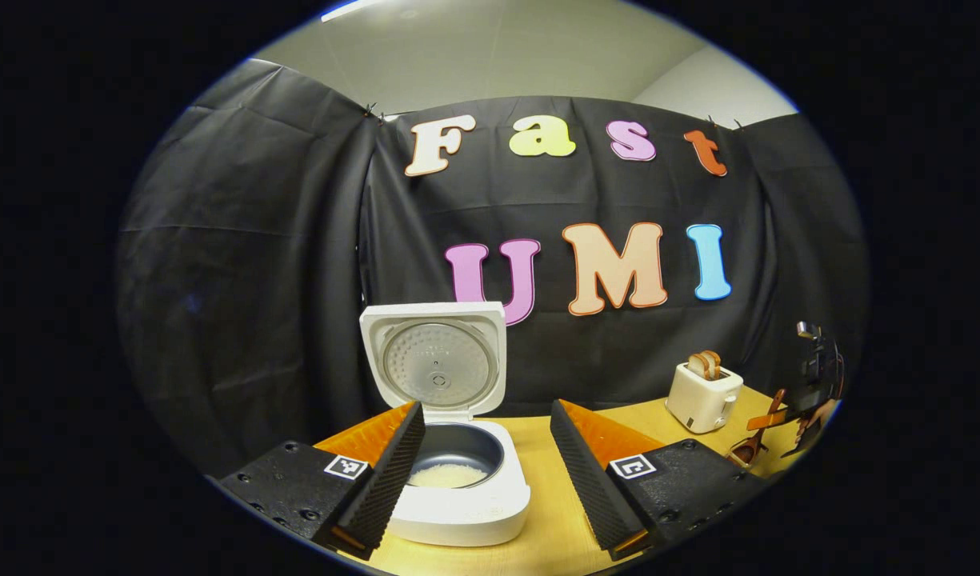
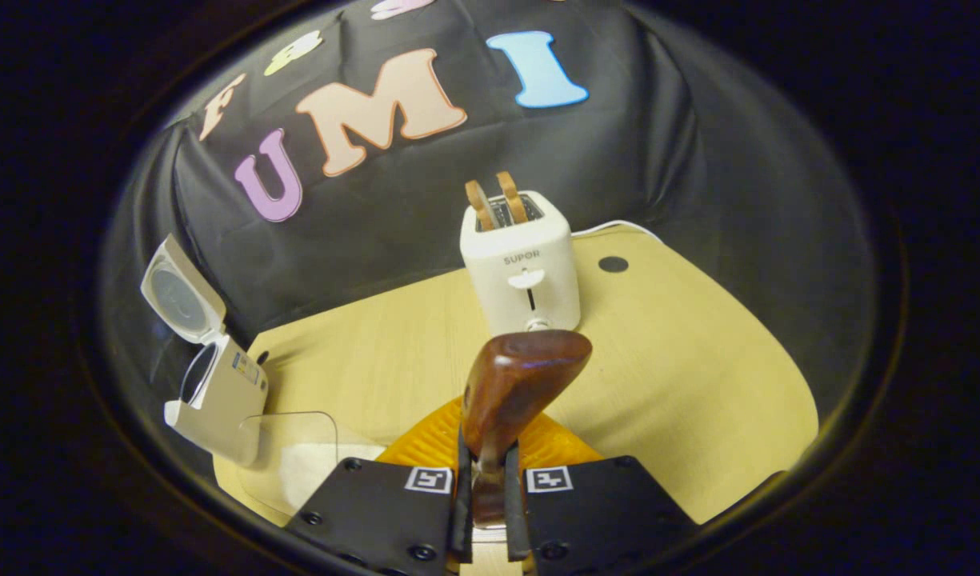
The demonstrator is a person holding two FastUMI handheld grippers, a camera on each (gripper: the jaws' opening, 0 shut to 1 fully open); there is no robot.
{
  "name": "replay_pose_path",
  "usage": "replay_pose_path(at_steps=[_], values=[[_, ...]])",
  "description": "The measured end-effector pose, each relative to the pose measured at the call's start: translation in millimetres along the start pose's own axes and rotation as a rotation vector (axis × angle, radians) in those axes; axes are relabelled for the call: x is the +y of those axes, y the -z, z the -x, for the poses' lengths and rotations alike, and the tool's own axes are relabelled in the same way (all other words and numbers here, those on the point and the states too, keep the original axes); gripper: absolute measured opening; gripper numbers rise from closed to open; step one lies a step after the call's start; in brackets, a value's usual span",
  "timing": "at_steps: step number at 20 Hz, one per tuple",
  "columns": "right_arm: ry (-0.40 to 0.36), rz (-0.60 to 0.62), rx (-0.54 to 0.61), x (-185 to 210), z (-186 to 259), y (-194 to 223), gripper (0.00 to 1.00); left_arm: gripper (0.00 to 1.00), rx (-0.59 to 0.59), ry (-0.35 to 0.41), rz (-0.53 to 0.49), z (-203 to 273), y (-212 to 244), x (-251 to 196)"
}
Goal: Close the left gripper, press the button to open the rice cooker; take a wooden spoon from the chopstick holder with the right hand, scoop a spoonful of rice and pour it into the rice cooker, then put the wooden spoon back into the chopstick holder.
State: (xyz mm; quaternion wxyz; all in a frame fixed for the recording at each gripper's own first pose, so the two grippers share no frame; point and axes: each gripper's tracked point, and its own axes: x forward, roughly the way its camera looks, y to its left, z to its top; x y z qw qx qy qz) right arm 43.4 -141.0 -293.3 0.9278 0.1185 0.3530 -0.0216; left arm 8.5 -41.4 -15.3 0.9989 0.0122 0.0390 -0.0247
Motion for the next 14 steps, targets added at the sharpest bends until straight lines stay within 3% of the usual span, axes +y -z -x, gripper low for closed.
replay_pose_path(at_steps=[8, 14], values=[[-0.07, 0.015, -0.155, 58.1, 62.4, -56.1, 0.2, 0.94, -0.011, 0.05, 0.049, -5.3, 0.9, 10.5], [-0.17, 0.062, -0.153, 132.4, 68.4, -41.9, 0.2, 0.93, -0.006, 0.035, 0.058, 6.4, 4.9, 36.9]])
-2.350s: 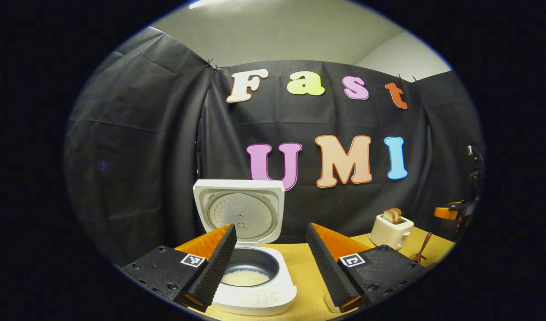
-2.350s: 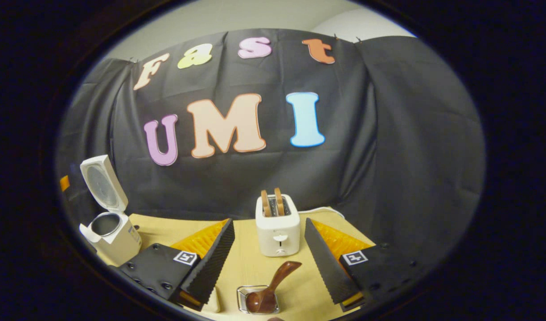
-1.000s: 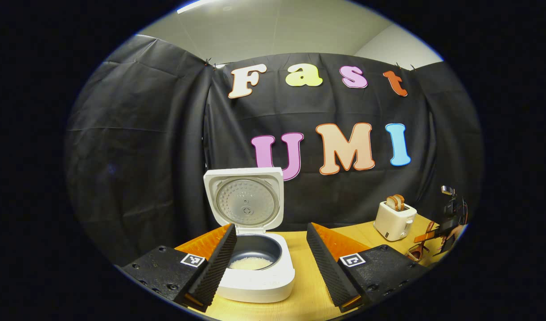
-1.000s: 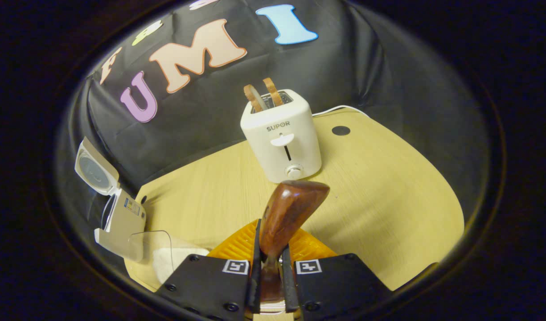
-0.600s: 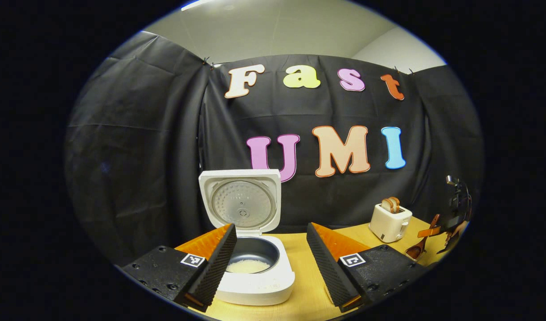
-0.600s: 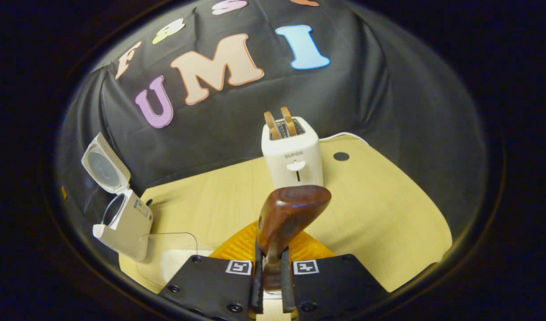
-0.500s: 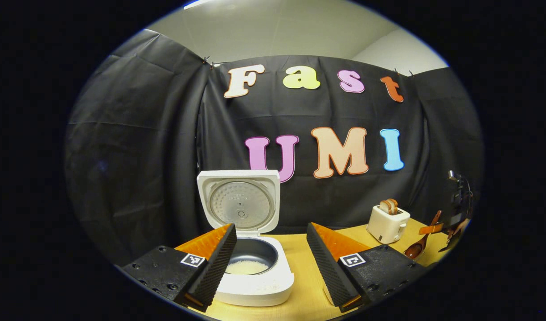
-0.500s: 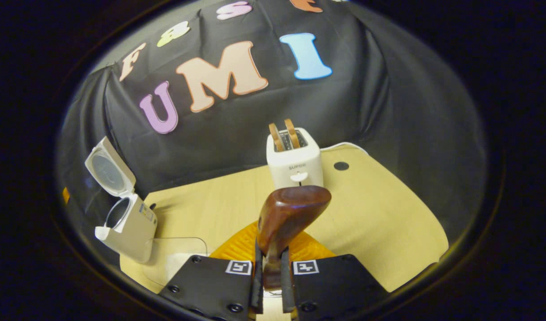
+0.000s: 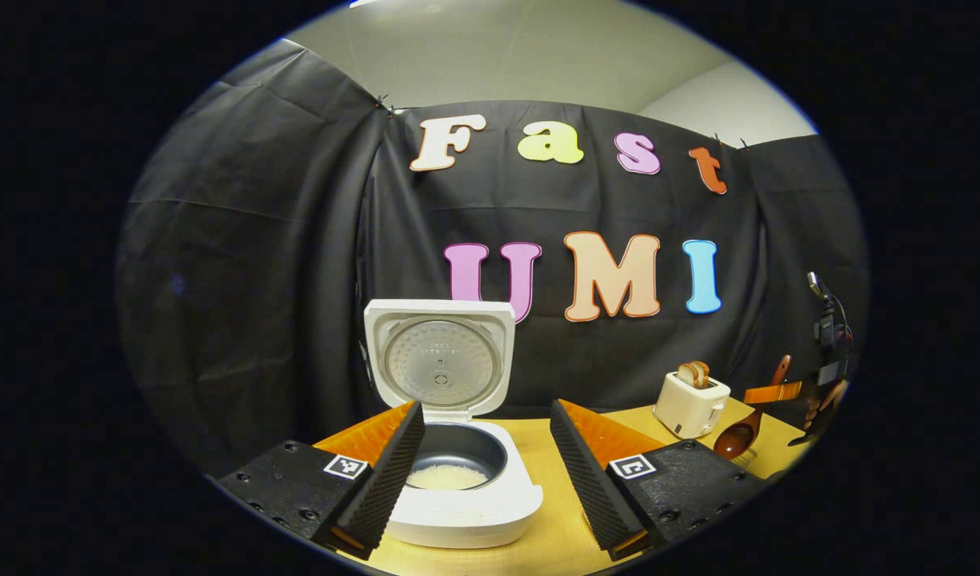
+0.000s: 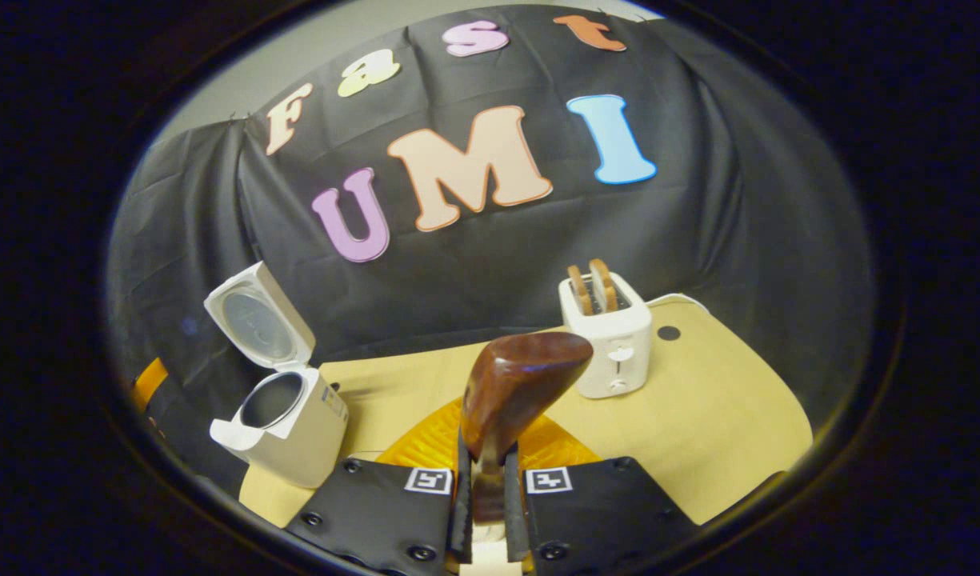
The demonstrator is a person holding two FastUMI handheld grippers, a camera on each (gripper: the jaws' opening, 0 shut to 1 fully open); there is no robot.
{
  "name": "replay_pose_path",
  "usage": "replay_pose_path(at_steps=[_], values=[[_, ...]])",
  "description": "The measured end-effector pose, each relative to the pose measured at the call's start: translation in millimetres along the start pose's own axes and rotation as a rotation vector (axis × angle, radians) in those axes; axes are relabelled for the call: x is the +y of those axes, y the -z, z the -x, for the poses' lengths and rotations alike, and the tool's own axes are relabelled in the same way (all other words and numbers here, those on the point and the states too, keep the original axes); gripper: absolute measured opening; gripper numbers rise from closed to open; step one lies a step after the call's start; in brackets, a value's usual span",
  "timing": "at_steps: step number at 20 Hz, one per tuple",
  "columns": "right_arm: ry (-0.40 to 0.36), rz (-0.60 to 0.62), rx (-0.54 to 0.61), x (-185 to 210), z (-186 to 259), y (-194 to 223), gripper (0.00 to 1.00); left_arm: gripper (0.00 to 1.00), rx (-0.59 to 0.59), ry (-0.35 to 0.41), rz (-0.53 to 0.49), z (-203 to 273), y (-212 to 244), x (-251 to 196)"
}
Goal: Close the left gripper, press the button to open the rice cooker; take a wooden spoon from the chopstick holder with the right hand, scoop a spoonful of rice and pour it into the rice cooker, then put the wooden spoon back into the chopstick holder.
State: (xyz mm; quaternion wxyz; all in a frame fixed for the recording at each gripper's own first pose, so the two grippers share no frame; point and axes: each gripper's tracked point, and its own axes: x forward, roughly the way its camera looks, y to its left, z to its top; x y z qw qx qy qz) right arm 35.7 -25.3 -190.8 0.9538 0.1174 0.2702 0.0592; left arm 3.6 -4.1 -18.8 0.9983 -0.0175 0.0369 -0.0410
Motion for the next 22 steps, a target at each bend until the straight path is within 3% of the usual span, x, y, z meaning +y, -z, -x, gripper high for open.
replay_pose_path(at_steps=[9, 15, 22], values=[[-0.048, 0.139, 0.067, 72.0, -44.5, 78.2, 0.19, 0.92, 0.019, -0.056, -0.026, 26.4, 6.1, 46.1], [-0.003, 0.301, 0.079, 87.2, -69.1, 118.3, 0.2, 0.93, 0.032, -0.088, -0.03, 39.7, 10.1, 73.8], [-0.075, 0.322, 0.134, 134.6, -52.4, 154.4, 0.2, 0.93, 0.038, -0.092, -0.015, 41.2, 15.4, 90.1]])
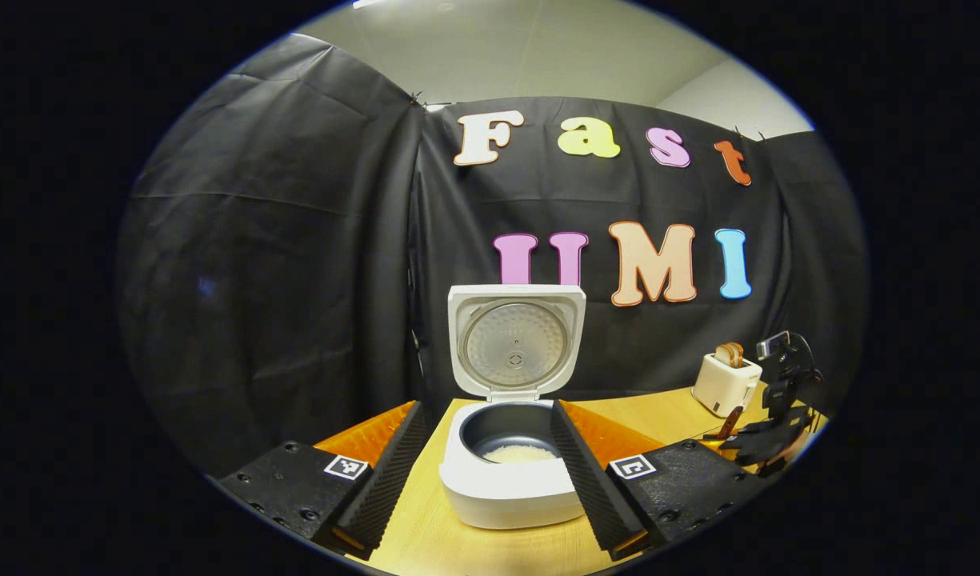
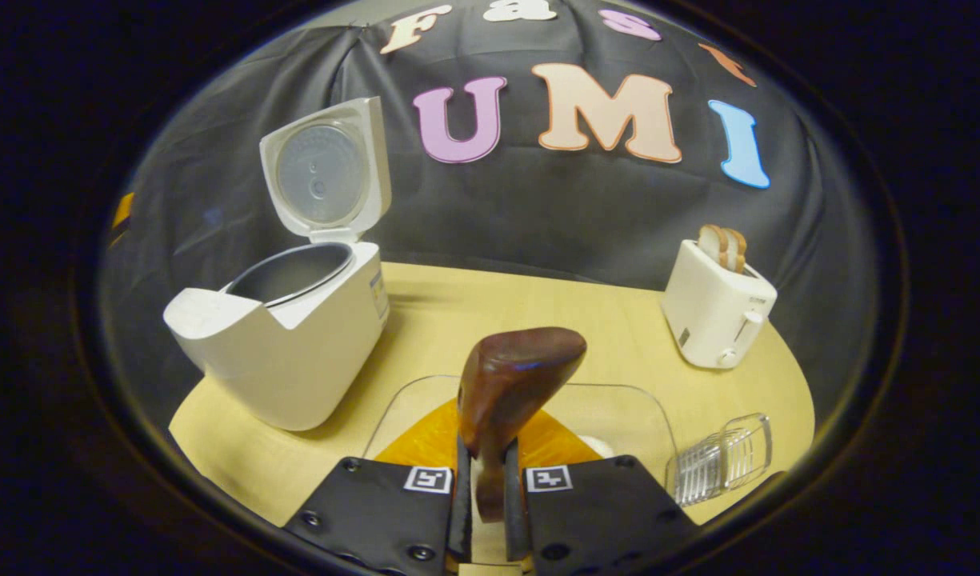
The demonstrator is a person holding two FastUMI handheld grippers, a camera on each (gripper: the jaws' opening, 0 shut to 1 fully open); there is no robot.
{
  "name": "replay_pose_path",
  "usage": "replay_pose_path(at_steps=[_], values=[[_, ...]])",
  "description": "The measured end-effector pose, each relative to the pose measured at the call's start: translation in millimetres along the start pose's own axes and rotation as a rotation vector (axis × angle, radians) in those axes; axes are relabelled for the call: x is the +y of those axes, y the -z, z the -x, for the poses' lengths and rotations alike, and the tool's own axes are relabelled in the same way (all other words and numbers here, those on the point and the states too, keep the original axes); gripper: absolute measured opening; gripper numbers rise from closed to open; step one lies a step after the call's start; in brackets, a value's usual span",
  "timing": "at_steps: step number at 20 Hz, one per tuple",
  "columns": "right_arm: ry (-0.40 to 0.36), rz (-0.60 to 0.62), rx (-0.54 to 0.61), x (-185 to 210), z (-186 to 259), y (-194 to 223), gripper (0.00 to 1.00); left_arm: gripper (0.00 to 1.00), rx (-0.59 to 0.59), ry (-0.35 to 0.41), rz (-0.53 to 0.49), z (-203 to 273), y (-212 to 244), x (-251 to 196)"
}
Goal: Close the left gripper, press the button to open the rice cooker; take a wooden spoon from the chopstick holder with the right hand, scoop a spoonful of rice and pour it into the rice cooker, then put the wooden spoon back into the chopstick holder.
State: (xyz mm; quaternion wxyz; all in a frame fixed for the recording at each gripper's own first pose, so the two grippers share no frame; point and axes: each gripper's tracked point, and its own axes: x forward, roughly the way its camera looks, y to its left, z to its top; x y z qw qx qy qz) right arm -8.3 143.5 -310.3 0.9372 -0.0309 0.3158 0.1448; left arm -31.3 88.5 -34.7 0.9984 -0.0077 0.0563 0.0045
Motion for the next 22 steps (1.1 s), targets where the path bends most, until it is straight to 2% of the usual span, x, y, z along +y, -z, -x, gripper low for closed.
replay_pose_path(at_steps=[2, 5, 8, 11, 12, 13, 17, 22], values=[[-0.021, 0.006, 0.011, 12.3, 5.8, 0.9, 0.2, 0.93, -0.001, 0.004, 0.01, -0.3, 0.9, 0.7], [-0.057, -0.093, 0.046, 15.7, 8.3, 6.4, 0.21, 0.93, -0.003, 0.008, 0.017, -0.9, 3.0, 1.5], [-0.073, -0.296, 0.09, -4.4, 4.7, 11.8, 0.2, 0.93, -0.006, 0.012, 0.027, -1.2, 1.2, 0.2], [-0.074, -0.578, 0.134, -38.0, 0.2, 14.3, 0.21, 0.93, -0.008, 0.01, 0.026, -2.2, -0.2, 0.0], [-0.068, -0.666, 0.143, -47.4, 0.5, 19.6, 0.17, 0.93, -0.011, 0.008, 0.023, -2.3, -1.8, -0.6], [-0.064, -0.737, 0.147, -57.5, -0.3, 26.0, 0.17, 0.93, -0.012, 0.008, 0.02, -1.8, -2.1, -2.4], [-0.088, -0.907, 0.154, -79.0, 3.4, 28.0, 0.16, 0.93, -0.014, 0.02, 0.009, -4.5, -6.1, -13.4], [-0.163, -1.109, 0.108, -89.4, 14.7, -1.4, 0.17, 0.93, -0.018, 0.055, 0.001, -9.8, -11.0, -34.8]])
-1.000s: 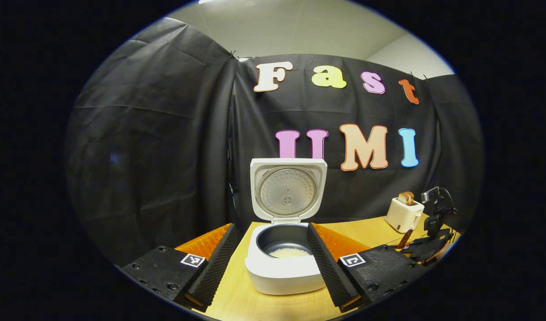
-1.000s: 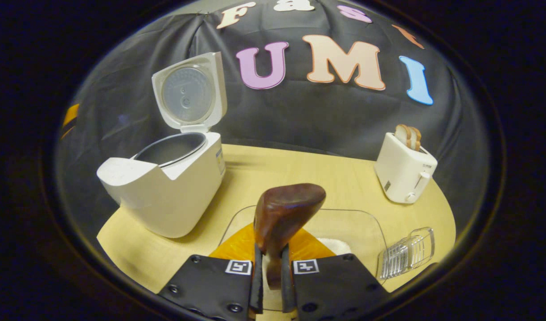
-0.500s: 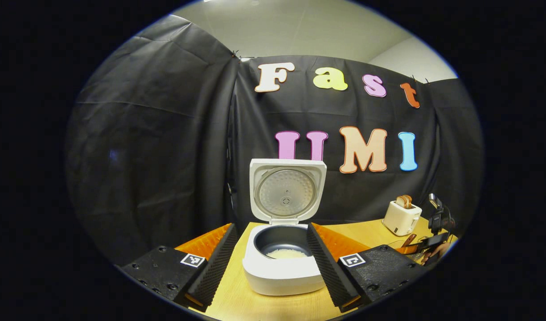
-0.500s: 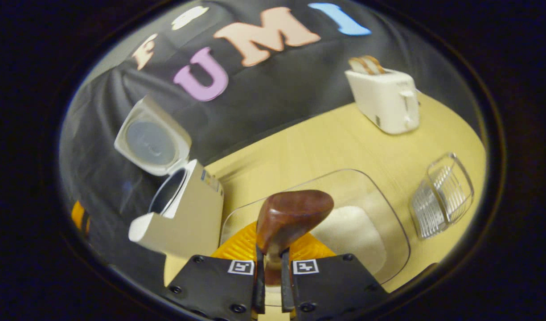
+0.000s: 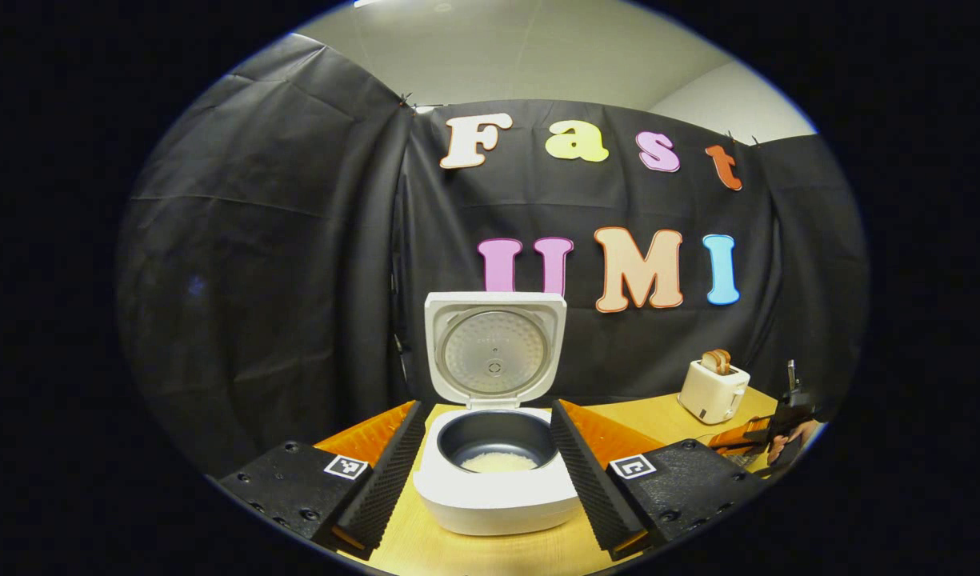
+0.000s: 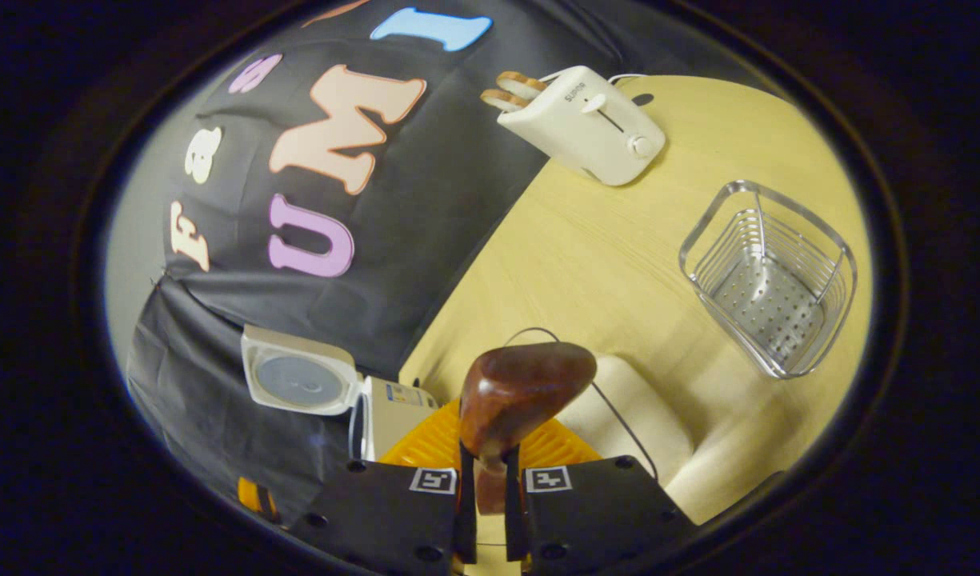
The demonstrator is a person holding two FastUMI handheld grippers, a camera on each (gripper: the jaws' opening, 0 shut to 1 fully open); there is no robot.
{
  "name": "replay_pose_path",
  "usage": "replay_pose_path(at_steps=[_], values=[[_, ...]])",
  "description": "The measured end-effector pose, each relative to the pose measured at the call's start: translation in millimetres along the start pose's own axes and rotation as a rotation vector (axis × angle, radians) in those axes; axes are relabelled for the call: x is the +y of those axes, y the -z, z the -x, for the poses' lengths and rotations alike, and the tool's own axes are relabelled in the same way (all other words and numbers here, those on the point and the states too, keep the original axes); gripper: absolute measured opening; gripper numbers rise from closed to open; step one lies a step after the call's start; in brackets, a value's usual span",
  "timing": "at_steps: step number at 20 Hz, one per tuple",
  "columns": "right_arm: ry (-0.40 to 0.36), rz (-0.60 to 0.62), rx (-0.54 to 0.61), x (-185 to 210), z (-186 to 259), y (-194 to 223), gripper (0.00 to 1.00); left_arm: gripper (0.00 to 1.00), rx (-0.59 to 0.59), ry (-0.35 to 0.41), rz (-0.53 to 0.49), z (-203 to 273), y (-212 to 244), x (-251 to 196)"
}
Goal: Close the left gripper, press the button to open the rice cooker; take a wooden spoon from the chopstick holder with the right hand, scoop a spoonful of rice and pour it into the rice cooker, then put the wooden spoon back into the chopstick holder.
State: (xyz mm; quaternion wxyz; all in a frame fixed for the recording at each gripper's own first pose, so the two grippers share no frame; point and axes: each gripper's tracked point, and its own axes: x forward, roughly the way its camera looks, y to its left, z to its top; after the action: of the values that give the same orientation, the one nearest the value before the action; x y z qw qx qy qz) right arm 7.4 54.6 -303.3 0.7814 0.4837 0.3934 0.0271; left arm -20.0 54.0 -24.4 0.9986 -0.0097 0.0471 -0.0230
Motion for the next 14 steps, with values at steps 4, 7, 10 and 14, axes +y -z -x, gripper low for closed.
replay_pose_path(at_steps=[4, 7, 10, 14], values=[[-0.063, -0.065, -0.011, 31.5, 3.7, -13.8, 0.17, 0.93, -0.007, 0.014, 0.005, -2.3, -3.4, -6.3], [-0.12, -0.071, -0.015, 67.2, 1.7, -18.1, 0.17, 0.93, -0.01, 0.009, 0.014, -0.7, -2.9, -1.7], [-0.171, -0.033, -0.021, 113.8, -5.4, -16.0, 0.17, 0.93, -0.004, 0.0, 0.027, 3.2, 0.4, 7.9], [-0.225, 0.008, -0.002, 168.0, -26.0, 2.8, 0.15, 0.93, 0.002, -0.019, 0.036, 8.7, 4.6, 27.5]])
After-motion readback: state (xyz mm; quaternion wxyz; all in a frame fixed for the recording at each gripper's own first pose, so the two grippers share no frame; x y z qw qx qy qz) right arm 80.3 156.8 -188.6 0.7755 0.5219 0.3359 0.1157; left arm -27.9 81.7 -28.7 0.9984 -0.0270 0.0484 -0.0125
